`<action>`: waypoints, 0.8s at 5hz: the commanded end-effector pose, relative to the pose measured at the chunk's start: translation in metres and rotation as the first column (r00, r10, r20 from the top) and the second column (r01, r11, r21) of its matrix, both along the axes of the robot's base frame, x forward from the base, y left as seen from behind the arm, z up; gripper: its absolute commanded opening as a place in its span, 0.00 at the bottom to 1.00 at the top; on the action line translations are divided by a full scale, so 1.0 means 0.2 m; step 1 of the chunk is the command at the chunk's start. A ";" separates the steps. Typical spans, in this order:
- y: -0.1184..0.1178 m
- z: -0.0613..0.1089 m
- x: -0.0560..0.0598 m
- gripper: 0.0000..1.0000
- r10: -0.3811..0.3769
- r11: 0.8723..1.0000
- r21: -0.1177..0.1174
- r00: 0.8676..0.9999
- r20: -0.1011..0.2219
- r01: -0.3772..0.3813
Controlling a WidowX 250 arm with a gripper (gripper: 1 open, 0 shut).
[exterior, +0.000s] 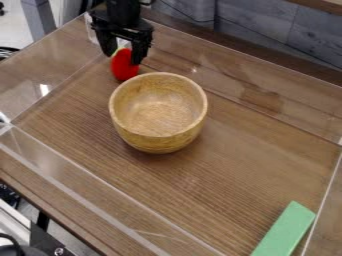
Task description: Move the red fruit to the right
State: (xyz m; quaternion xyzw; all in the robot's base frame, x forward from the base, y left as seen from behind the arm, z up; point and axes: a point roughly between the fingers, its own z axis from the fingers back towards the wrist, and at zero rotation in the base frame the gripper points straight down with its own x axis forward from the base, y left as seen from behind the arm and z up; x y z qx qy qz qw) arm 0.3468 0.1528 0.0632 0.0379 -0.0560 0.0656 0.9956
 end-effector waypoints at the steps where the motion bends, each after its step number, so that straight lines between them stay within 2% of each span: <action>1: 0.00 0.07 0.03 0.00 -0.002 0.999 0.034 0.999 0.038 0.001; 2: 0.00 0.06 0.03 0.00 0.003 0.999 0.036 0.999 0.036 -0.004; 3: -0.16 0.10 0.09 0.00 -0.016 1.000 0.023 0.999 0.050 0.015; 4: -0.35 0.10 0.13 0.00 -0.040 0.999 0.008 0.998 0.054 0.040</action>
